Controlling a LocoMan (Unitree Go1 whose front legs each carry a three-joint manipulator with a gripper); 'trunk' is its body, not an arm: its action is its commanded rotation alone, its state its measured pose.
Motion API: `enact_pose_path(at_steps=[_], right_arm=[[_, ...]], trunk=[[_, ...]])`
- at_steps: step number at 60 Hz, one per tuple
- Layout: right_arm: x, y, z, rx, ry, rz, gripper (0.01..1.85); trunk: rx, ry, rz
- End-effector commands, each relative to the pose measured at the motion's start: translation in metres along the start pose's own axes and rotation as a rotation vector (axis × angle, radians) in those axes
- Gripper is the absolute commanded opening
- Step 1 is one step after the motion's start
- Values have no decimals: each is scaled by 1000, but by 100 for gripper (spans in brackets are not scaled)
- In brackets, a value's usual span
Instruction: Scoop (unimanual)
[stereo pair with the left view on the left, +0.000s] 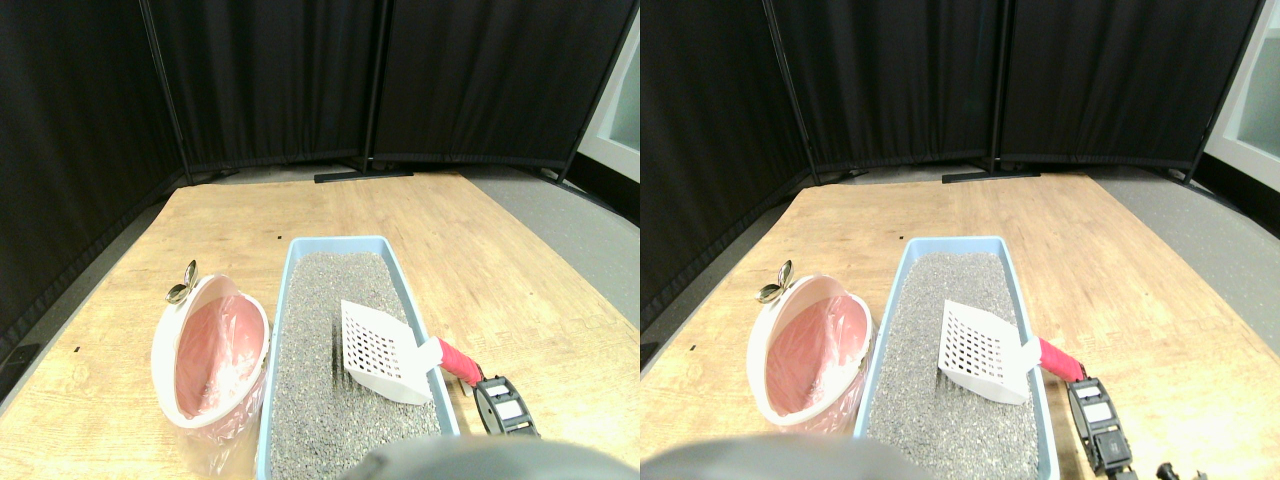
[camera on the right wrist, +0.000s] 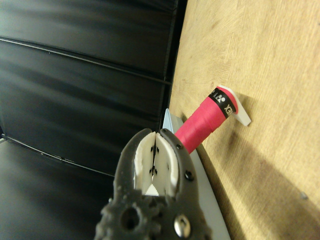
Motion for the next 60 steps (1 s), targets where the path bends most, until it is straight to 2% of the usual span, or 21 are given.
enact_pose_path(at_steps=[1,8,11,22,28,29,32,39,41,48,49,60], right_arm=[[1,0,7,-10,-39,-9,42],[3,2,8,6,-46,-7,41],[3,3,8,10,-47,-2,42],[4,3,10,19,-56,9,42],[4,2,10,80,-84,9,54],[5,1,10,115,-89,17,62],[6,0,9,146,-96,20,70],[9,0,8,207,-86,13,85],[11,0,7,274,-75,5,90],[14,0,4,310,-49,-10,96],[15,0,3,314,-49,-9,96],[22,0,-10,345,-39,-1,96]], trunk=[[-7,-2,7],[-5,-5,-1],[-8,-1,-5],[-10,0,-8],[-8,-1,-8],[-8,-1,-8],[-8,3,-10],[-8,6,-10],[-11,7,-8],[-11,7,-8],[-15,14,-6],[-18,18,-2]])
